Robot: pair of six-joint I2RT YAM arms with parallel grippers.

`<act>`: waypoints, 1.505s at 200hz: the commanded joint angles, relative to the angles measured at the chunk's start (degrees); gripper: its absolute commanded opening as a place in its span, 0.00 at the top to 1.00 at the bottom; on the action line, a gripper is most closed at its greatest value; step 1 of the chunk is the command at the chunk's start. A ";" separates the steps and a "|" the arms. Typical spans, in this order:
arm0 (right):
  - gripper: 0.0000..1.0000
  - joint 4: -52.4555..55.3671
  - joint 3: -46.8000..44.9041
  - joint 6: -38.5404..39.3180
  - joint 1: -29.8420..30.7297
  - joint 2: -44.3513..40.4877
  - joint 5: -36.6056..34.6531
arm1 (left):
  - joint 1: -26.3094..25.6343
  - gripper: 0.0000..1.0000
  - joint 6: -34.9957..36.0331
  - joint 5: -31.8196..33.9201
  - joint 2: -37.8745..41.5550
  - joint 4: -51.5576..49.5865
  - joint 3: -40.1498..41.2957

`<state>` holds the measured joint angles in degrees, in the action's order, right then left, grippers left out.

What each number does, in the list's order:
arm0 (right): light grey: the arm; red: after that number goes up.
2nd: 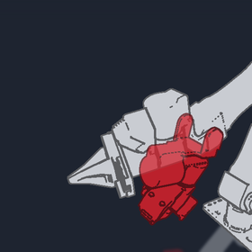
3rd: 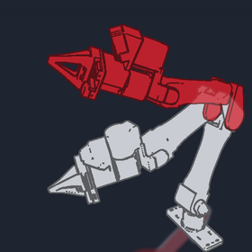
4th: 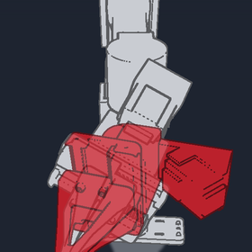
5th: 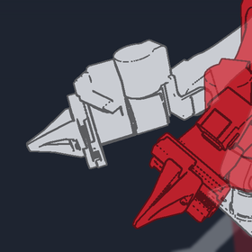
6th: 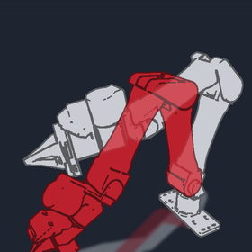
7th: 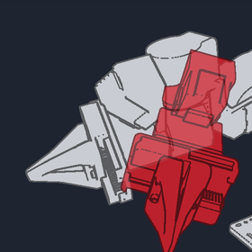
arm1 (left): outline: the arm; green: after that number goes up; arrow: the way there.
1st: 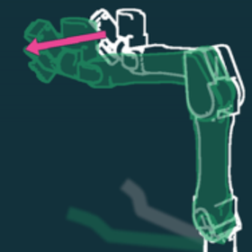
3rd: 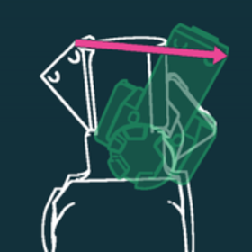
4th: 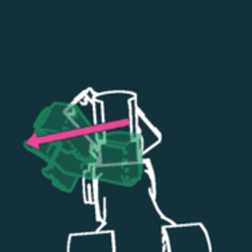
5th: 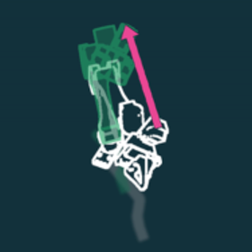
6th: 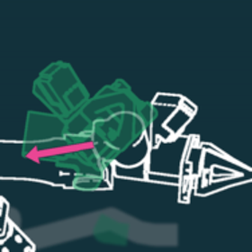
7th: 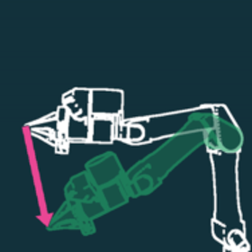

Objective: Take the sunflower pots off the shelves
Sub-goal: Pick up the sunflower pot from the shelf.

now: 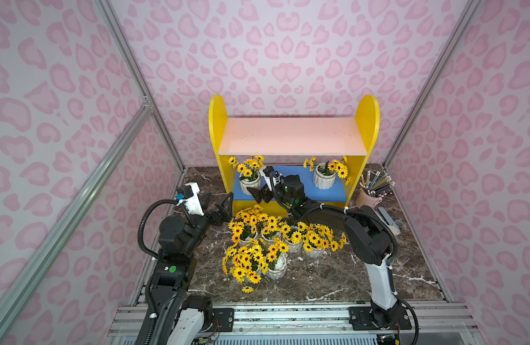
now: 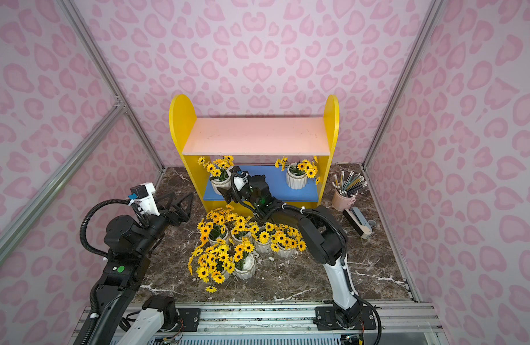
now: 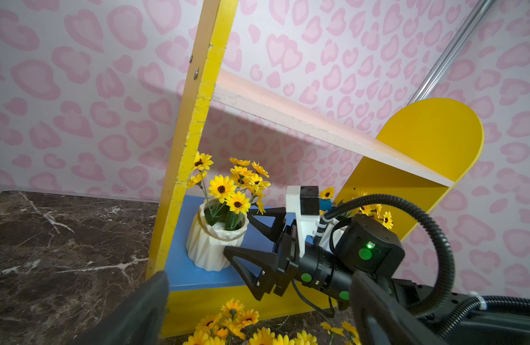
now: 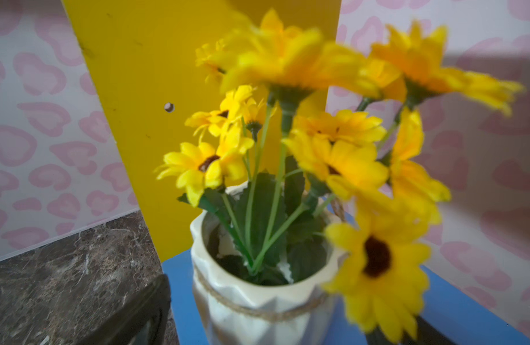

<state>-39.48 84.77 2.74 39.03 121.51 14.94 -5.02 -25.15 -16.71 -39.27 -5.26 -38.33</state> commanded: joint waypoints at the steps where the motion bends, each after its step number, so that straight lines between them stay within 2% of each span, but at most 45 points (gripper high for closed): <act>1: 0.01 -4.50 2.94 -0.66 -0.47 1.89 1.40 | 0.22 0.04 0.19 -1.43 -0.32 1.55 0.11; 54: 0.01 -4.83 8.24 0.33 -0.57 6.54 6.97 | 0.55 0.04 0.32 -2.18 -0.41 1.90 0.18; 85: 0.01 -4.35 10.50 2.34 -0.61 8.22 6.68 | 0.69 0.04 0.28 -2.45 -0.41 1.99 0.18; 118: 0.01 1.08 17.06 2.36 -0.62 12.11 8.13 | 0.82 0.04 0.28 -2.63 -0.54 2.01 0.19; 203: 0.01 4.29 24.15 1.65 -0.35 16.71 8.92 | 1.23 0.04 0.36 -3.33 -0.56 2.26 0.31; 231: 0.18 6.05 25.84 2.00 -0.18 17.70 10.40 | 1.26 0.04 0.45 -3.32 -0.38 2.26 0.33; 244: 0.33 6.49 25.90 2.00 -0.20 17.47 11.19 | 1.28 0.04 0.45 -3.33 -0.42 2.18 0.27; 256: 0.51 6.98 25.76 2.17 -0.18 17.03 12.00 | 1.28 0.04 0.45 -3.40 -0.47 2.25 0.30; 270: 0.84 6.69 25.02 1.96 -0.18 16.06 12.31 | 1.29 0.04 0.45 -3.50 -0.55 2.32 0.28; 279: 1.00 5.69 23.78 1.68 -0.06 15.12 12.39 | 1.31 0.04 0.46 -3.59 -0.55 2.28 0.34; 301: 1.00 2.19 19.19 1.32 0.09 11.52 10.99 | 1.34 0.04 0.45 -4.41 -0.77 2.65 0.35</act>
<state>-32.93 107.09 4.34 38.83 136.62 25.32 -3.77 -25.12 -19.77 -39.77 -4.86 -38.09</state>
